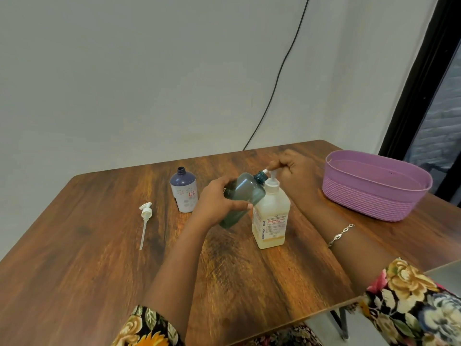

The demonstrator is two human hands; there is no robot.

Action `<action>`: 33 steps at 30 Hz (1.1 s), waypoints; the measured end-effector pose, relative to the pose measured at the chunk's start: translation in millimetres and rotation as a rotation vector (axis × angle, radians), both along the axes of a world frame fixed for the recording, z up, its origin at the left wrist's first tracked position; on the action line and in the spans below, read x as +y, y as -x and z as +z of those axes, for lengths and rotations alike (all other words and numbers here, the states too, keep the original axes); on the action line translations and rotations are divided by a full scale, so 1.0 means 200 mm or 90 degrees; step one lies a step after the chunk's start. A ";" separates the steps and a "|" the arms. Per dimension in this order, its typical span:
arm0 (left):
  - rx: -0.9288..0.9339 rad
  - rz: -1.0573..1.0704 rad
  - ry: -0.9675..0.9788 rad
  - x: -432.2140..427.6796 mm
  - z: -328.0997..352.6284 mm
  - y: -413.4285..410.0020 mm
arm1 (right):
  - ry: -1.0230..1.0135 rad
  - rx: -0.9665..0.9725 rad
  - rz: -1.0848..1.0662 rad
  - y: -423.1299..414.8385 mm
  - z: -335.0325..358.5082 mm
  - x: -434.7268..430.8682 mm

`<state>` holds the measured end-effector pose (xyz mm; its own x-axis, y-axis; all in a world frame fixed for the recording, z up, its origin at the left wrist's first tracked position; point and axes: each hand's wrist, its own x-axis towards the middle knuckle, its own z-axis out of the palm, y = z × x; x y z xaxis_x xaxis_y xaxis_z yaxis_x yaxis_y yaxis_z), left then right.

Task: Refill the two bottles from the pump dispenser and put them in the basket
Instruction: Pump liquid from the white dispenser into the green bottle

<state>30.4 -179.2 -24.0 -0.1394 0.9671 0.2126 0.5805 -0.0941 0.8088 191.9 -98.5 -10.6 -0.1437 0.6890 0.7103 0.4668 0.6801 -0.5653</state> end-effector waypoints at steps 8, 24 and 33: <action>-0.019 -0.005 0.007 0.01 -0.03 0.00 | -0.126 0.015 -0.006 0.05 -0.10 0.01; -0.021 -0.010 0.005 0.01 -0.01 0.01 | -0.125 0.034 -0.008 0.06 -0.12 0.03; -0.022 -0.010 -0.001 -0.01 0.02 0.00 | -0.054 0.021 -0.005 0.03 0.00 0.01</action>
<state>30.9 -181.1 -20.9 -0.1321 0.9690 0.2088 0.5503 -0.1035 0.8285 186.3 -96.8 -9.8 -0.1137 0.6278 0.7700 0.4543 0.7221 -0.5217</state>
